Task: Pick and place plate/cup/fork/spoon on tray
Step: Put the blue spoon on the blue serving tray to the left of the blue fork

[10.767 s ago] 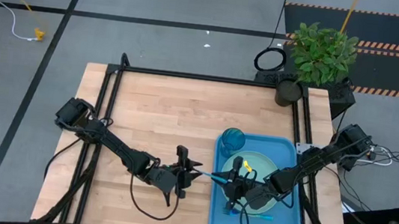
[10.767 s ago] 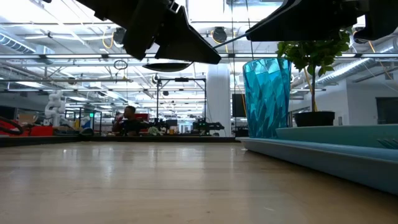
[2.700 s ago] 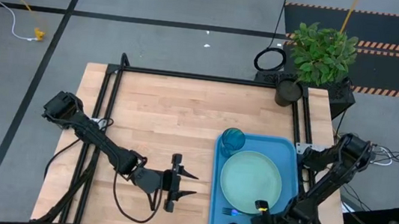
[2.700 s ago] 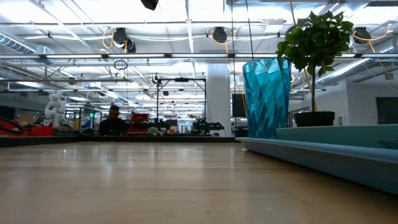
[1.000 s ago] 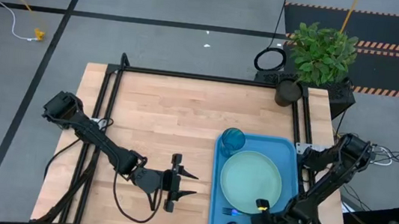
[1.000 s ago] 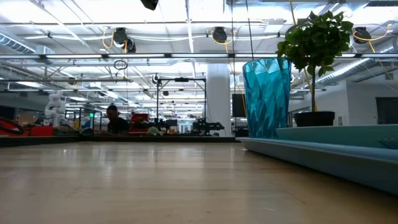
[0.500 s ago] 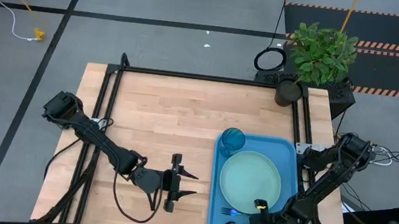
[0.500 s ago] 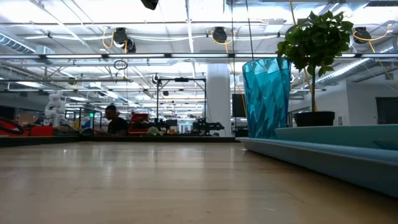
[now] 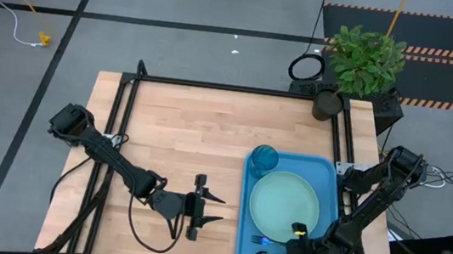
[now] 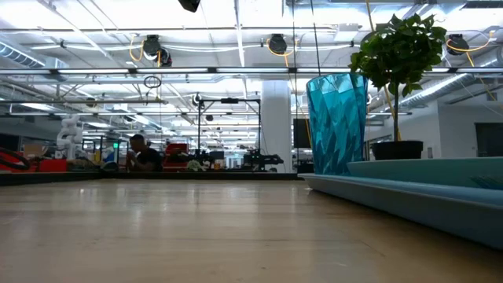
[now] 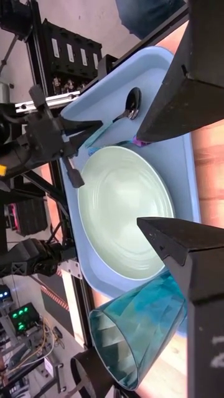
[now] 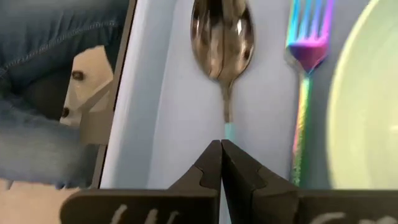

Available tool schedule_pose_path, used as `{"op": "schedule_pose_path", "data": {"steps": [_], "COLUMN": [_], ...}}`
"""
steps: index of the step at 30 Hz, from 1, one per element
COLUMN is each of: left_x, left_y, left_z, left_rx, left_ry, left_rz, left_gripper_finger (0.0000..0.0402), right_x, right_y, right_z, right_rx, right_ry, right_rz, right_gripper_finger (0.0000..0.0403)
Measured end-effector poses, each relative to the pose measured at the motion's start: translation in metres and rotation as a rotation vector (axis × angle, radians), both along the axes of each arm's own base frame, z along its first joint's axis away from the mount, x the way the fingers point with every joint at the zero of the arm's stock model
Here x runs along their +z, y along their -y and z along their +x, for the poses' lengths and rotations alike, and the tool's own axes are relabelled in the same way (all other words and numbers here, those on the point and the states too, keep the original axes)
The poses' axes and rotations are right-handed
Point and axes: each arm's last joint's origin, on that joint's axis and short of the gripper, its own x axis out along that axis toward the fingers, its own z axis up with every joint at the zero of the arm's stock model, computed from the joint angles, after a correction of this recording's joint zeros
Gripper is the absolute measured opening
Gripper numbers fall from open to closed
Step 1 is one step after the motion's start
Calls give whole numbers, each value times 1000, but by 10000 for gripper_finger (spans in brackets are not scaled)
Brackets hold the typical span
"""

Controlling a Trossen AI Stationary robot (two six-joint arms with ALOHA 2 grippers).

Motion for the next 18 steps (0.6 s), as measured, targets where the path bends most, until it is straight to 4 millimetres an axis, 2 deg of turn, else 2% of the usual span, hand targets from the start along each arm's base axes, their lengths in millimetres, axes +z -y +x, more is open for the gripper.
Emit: {"op": "schedule_pose_path", "data": {"steps": [18], "left_x": [0], "left_y": [0], "left_z": [0], "left_rx": [1], "left_ry": [-1], "left_rz": [-4], "left_gripper_finger": [211], "right_x": [-6], "right_y": [0], "right_z": [-5], "right_rx": [-20], "right_ry": [-57], "right_rz": [-15], "right_gripper_finger": [0]}}
